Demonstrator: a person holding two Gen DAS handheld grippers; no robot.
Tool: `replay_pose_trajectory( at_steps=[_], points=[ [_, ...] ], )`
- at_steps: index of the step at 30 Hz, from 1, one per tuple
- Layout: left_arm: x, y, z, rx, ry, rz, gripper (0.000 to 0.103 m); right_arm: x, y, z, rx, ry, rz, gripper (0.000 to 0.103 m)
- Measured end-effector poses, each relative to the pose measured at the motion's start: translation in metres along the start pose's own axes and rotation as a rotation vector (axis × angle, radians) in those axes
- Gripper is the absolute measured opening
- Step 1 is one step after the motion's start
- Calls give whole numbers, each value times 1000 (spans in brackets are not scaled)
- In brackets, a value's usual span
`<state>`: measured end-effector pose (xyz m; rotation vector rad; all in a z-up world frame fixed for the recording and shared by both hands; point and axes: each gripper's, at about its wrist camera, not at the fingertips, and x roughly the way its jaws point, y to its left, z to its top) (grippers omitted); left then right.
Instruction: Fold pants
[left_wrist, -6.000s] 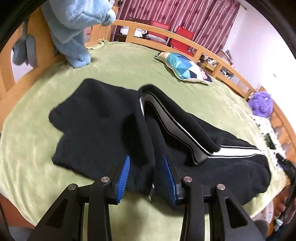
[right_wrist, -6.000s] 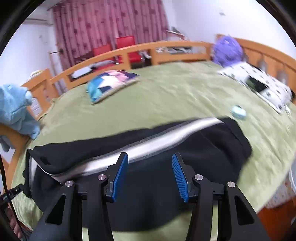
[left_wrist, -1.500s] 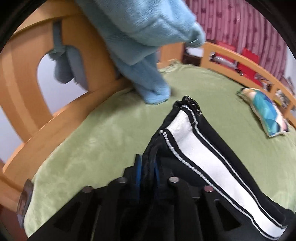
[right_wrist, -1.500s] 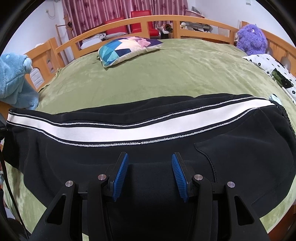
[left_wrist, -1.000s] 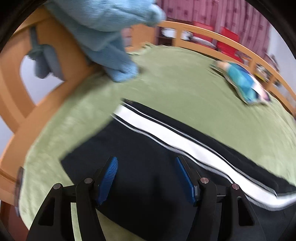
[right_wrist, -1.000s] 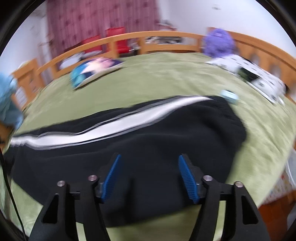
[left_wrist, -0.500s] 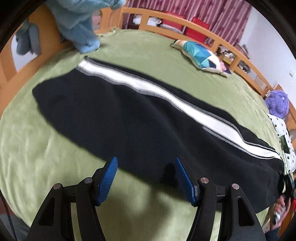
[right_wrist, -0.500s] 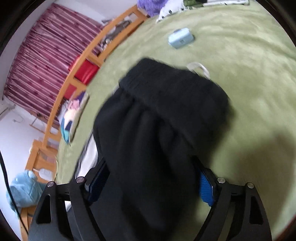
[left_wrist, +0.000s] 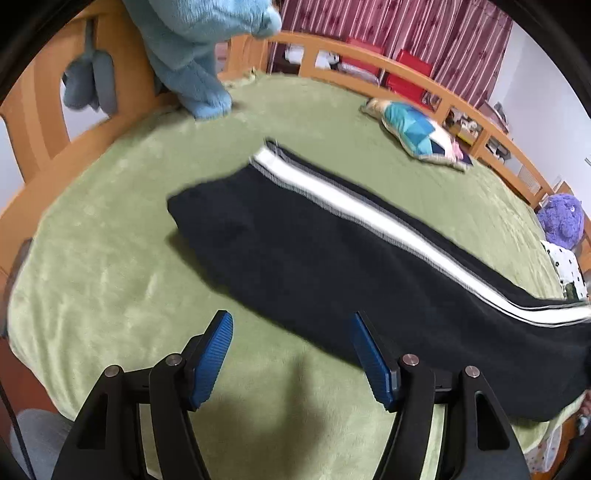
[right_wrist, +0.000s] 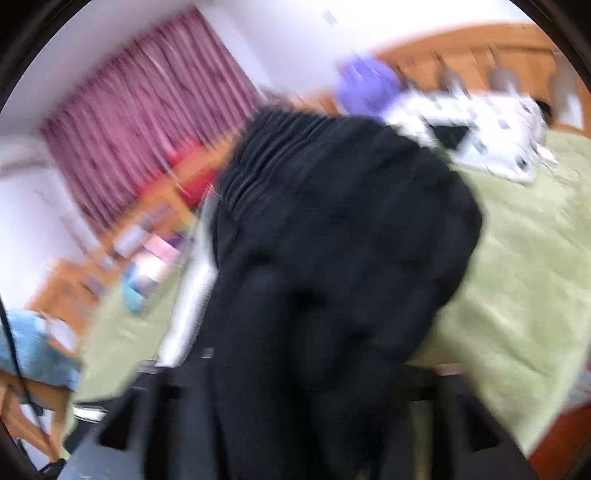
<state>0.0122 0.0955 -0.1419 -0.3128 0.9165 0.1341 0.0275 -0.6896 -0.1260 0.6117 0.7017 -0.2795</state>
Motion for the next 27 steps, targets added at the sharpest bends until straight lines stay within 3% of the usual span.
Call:
replay_pose_trajectory(
  at_steps=[2,3,8,12,15,18,23,27],
  points=[
    [8,2,-4,-9,36,-31,65,31,-17,-18,38,149,-72,48],
    [10,2,-5,-2,40,-34,64,37,-23,-29,45,172,-119,46],
    [11,15,1,25,34,22,65,2,-29,-72,34,105,-183,48],
    [11,27,11,30,15,18,64,-43,14,-90,-89,21,-251,49],
    [12,30,25,56,-18,22,64,-68,47,-97,-199,-52,-214,54],
    [15,32,37,55,-50,10,64,-63,105,-102,-304,-65,-134,57],
    [23,25,71,99,-89,15,65,-4,205,-119,-463,-4,14,57],
    [25,4,103,155,-145,6,65,51,262,-131,-523,90,58,57]
  ],
)
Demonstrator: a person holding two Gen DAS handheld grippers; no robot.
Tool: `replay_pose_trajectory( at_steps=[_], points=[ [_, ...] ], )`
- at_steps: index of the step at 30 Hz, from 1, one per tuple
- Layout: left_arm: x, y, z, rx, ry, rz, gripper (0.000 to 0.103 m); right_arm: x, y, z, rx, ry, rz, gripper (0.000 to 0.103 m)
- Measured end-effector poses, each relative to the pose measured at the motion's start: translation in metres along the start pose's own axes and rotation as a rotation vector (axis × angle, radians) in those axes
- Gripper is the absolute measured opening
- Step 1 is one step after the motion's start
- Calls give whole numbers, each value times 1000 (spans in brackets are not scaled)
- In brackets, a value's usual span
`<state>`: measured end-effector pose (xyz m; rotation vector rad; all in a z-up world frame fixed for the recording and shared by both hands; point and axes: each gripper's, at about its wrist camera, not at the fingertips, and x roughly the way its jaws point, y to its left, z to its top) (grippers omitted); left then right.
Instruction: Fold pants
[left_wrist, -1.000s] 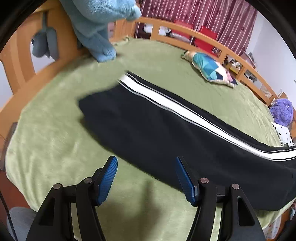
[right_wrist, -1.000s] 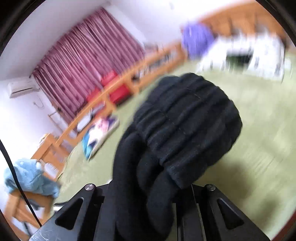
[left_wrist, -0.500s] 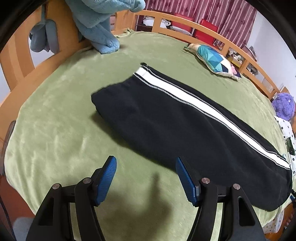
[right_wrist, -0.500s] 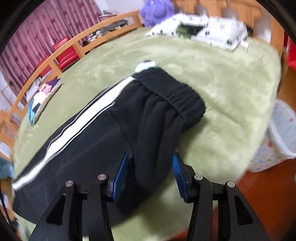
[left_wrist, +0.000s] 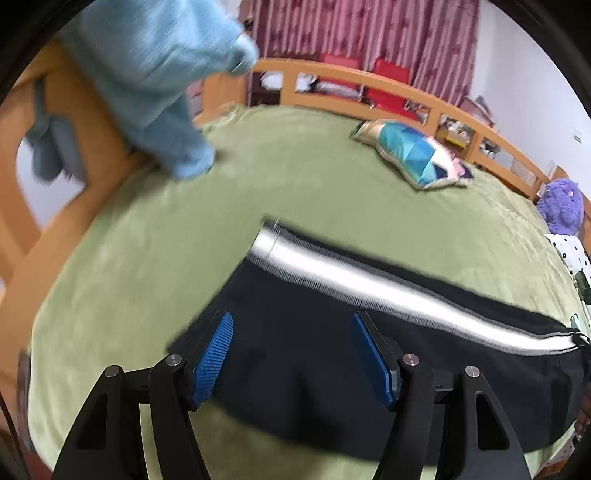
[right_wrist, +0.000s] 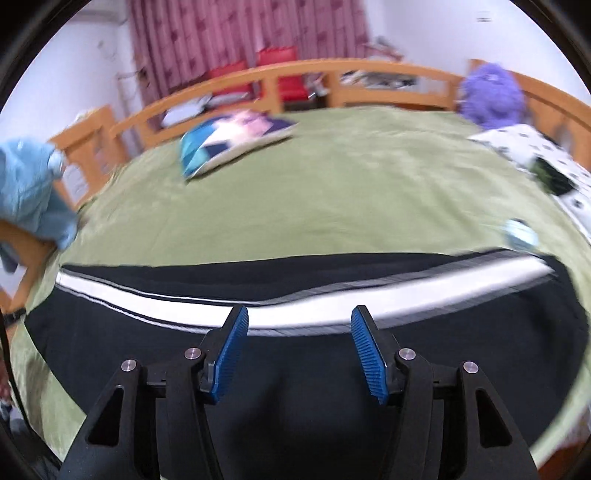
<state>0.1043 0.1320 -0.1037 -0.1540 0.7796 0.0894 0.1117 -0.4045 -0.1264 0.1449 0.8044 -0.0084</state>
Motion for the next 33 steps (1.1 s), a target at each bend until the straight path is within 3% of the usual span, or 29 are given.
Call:
replay_pose_trajectory(
  at_steps=[4,7,10,16,18,19,20,22,26,33],
  points=[
    [10,-11,10,10,-54,-46,65,52,37,16,-48,84,77,58],
    [22,-16,0,35,-27,-116,65,88,60,21,-136,131,69,65],
    [30,-22,-10,103,-11,-115,65,123,73,22,-204,209,75,65],
    [26,-27,-12,122,-15,-154,65,143,84,18,-271,217,45,70],
    [24,-28,-14,124,-18,-158,65,140,88,18,-290,235,95,51],
    [24,-27,-14,124,-15,-158,65,139,90,18,-302,240,101,32],
    [25,-27,-15,125,-10,-157,65,138,94,18,-325,238,75,21],
    [26,-26,-16,119,-4,-163,65,136,98,17,-356,231,55,9],
    [23,-20,-16,96,-3,-176,65,123,93,19,-323,196,75,4],
    [21,-11,-13,49,-2,-201,65,89,88,42,-247,76,121,4]
  ],
)
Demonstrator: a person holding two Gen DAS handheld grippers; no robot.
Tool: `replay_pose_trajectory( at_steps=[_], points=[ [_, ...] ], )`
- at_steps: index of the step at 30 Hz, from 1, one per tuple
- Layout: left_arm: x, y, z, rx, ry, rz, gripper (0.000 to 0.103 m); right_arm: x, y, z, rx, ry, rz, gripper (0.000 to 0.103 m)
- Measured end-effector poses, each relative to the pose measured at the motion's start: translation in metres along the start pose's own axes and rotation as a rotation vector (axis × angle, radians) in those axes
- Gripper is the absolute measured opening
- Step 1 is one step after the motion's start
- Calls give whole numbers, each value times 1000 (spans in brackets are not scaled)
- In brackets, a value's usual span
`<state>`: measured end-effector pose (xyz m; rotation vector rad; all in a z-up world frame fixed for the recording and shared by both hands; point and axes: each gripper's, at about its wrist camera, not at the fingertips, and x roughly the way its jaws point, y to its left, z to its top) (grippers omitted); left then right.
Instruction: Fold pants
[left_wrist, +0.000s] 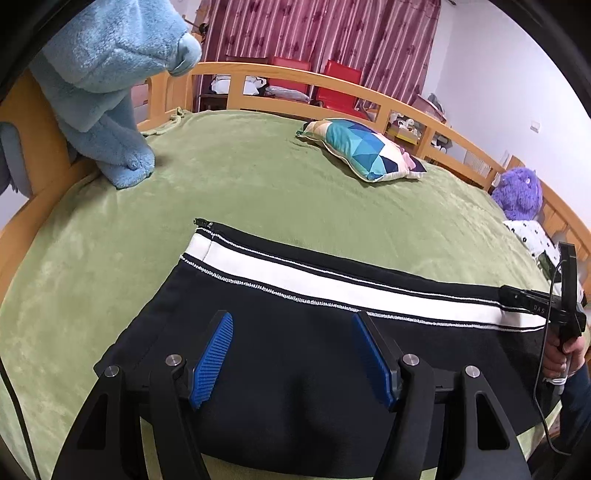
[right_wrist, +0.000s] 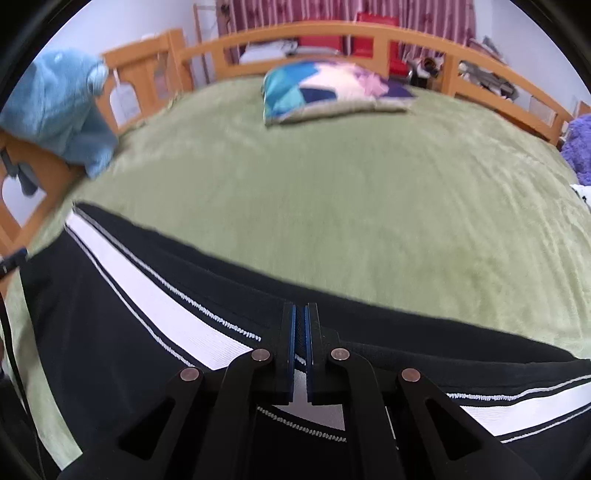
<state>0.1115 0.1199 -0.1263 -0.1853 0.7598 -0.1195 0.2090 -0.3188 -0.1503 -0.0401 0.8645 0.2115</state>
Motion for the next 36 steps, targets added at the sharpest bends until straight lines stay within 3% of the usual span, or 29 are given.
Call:
replay_pose_trajectory(
  at_steps=[6,11,13,15,17,19,20,24,27,32,36],
  points=[
    [0,12,3,-38,-9,23,65,17,-3,20,42,-7,-47,4],
    [3,30,6,-86,-10,75,65,79,-7,7,97,138,-123,0],
    [6,37,8,-96,-6,99,65,69,-3,6,84,104,-139,1],
    [12,45,10,-90,-5,128,65,51,-3,9,102,100,-104,9],
    [19,52,12,-86,5,163,65,24,-3,6,120,56,-90,35],
    [28,62,14,-119,33,179,65,-2,0,-1,96,-8,-112,53],
    [30,66,15,-140,43,173,64,-9,3,-4,84,-29,-120,57],
    [30,71,16,-153,32,170,64,-25,3,-12,52,-42,-164,58],
    [27,71,15,-133,23,210,64,-29,-2,-19,119,-32,-119,58],
    [18,86,-1,-247,40,177,64,-37,5,-23,118,-51,-147,58],
    [10,80,-2,-215,42,205,65,-39,11,-25,115,-36,-142,58]
  ],
)
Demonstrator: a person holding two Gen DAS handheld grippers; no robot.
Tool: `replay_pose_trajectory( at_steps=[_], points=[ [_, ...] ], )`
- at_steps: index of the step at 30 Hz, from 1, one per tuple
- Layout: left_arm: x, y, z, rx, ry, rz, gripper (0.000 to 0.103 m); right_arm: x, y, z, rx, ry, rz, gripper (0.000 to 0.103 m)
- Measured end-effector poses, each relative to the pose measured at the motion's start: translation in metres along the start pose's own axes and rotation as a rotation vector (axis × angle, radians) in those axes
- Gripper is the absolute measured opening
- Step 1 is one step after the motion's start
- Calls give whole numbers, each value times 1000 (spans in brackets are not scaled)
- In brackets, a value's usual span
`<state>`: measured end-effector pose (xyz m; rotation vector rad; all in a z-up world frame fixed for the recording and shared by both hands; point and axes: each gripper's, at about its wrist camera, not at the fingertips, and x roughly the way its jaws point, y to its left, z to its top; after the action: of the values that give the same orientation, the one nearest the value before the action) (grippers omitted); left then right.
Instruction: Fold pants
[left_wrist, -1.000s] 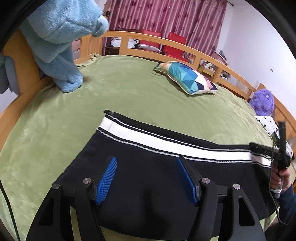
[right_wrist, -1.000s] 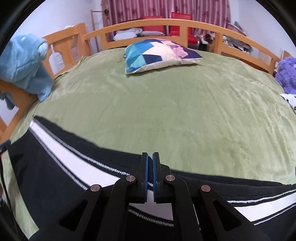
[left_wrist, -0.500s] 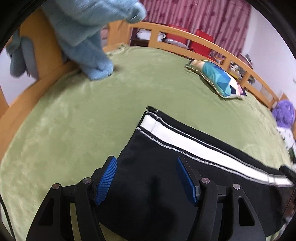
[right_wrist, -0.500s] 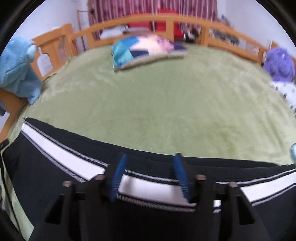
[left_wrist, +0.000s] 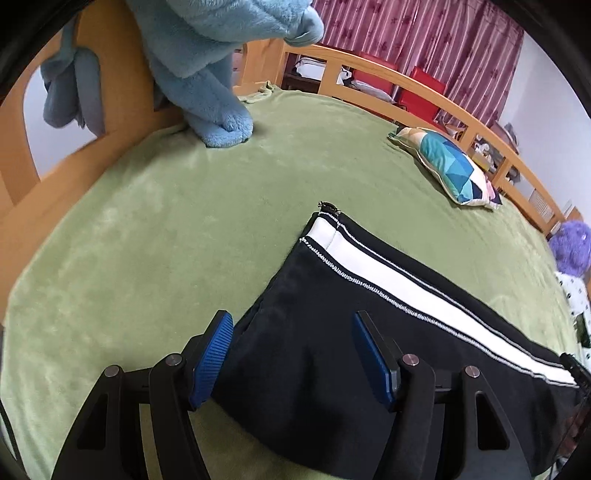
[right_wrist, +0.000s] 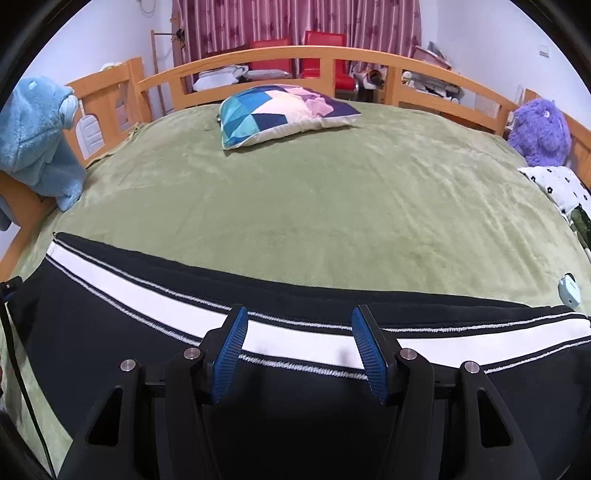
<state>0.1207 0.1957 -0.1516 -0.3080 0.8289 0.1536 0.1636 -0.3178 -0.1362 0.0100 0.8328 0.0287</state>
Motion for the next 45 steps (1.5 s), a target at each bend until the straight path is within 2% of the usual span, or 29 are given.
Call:
replay_pose_trajectory(
  at_steps=[6,10,12,14,18,23,24,25,26,28,32,34,38,41,45],
  points=[
    [-9,23,-23,-81,1,46,65,-20,5,-17,29,-2,26,58],
    [7,37,-30,-129,71,34,64,-36,6,-35,66,-10,50,58],
    [15,39,-33,-134,93,41,59,-39,6,-41,79,-4,56,58],
    [23,41,-35,-158,117,3,48,-41,7,-45,81,0,59,58],
    [37,42,-37,-231,140,-85,50,-44,12,-51,75,2,52,58],
    [48,45,-36,-326,99,-146,51,-40,11,-59,88,27,48,58],
    [47,44,-34,-330,90,-148,30,-39,11,-60,89,30,46,58],
    [45,44,-33,-328,70,-166,20,-38,11,-62,89,34,43,58],
    [38,41,-30,-323,43,-187,17,-38,10,-63,91,36,40,58],
    [17,27,-27,-264,-38,-148,15,-37,7,-64,97,38,37,58],
    [-33,-36,-35,20,-218,-20,14,-40,0,-66,109,23,49,58],
    [-49,-61,-43,102,-267,-12,14,-41,-6,-69,110,18,47,58],
    [-67,-110,-57,226,-297,-43,13,-44,-24,-77,136,17,42,58],
    [-77,-138,-65,259,-286,-95,12,-48,-43,-84,161,8,40,58],
    [-86,-194,-76,314,-271,-164,12,-58,-74,-92,217,-14,32,58]
  ],
)
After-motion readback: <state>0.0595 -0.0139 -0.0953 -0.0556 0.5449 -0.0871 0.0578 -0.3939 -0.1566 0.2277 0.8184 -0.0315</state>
